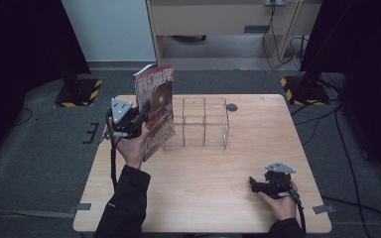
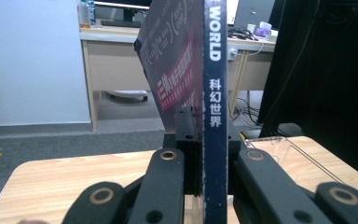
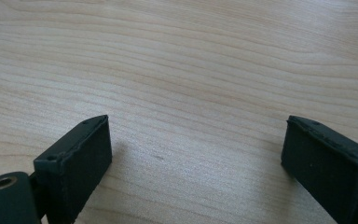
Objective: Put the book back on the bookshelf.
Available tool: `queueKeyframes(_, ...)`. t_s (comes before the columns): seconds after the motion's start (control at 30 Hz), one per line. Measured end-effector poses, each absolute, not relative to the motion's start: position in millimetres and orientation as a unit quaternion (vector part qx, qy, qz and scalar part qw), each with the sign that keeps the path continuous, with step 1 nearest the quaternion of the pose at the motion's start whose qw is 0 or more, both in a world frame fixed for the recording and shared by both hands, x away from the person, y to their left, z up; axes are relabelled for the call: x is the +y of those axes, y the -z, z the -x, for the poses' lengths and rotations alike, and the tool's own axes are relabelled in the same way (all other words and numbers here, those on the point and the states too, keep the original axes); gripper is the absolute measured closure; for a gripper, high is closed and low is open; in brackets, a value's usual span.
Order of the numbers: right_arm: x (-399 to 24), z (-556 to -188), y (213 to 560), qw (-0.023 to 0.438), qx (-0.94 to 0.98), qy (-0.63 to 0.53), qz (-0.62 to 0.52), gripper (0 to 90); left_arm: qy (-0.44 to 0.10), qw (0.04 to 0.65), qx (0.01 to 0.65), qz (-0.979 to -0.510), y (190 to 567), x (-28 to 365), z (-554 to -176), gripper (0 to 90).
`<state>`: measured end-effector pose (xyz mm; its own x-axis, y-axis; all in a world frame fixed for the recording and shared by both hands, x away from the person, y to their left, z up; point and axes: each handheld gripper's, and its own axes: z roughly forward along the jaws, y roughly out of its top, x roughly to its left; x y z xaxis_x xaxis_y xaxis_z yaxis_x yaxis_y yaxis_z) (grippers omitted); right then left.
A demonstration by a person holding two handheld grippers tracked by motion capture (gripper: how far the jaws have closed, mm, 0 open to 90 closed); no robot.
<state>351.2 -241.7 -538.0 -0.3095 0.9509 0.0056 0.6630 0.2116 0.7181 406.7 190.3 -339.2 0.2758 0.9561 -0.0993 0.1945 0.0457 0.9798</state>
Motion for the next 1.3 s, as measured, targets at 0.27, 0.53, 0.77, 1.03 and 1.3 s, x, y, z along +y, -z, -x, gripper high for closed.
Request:
queueKeyframes(0.27, -241.7, -351.3, 538.1, 0.227, 0.744, -0.317, -0.542, 8.5, -0.35, 0.532, 0.496, -0.591, 359.5, 183.7, -419.1, 83.9)
queueKeyframes(0.53, -241.7, -351.7, 538.2, 0.228, 0.745, -0.318, -0.541, 8.4, -0.347, 0.526, 0.501, -0.593, 379.2, 180.8, -425.6, 83.9)
queueKeyframes(0.77, -241.7, -351.8, 538.2, 0.228, 0.744, -0.318, -0.541, 8.3, -0.35, 0.525, 0.503, -0.59, 390.0, 179.8, -424.5, 83.8)
queueKeyframes(1.03, -241.6, -351.8, 538.2, 0.228, 0.745, -0.318, -0.541, 8.3, -0.349, 0.53, 0.486, -0.6, 395.8, 177.3, -410.6, 83.5)
queueKeyframes(1.3, -241.8, -351.9, 538.3, 0.229, 0.745, -0.318, -0.54, 8.3, -0.336, 0.532, 0.477, -0.614, 410.4, 181.1, -382.4, 82.8)
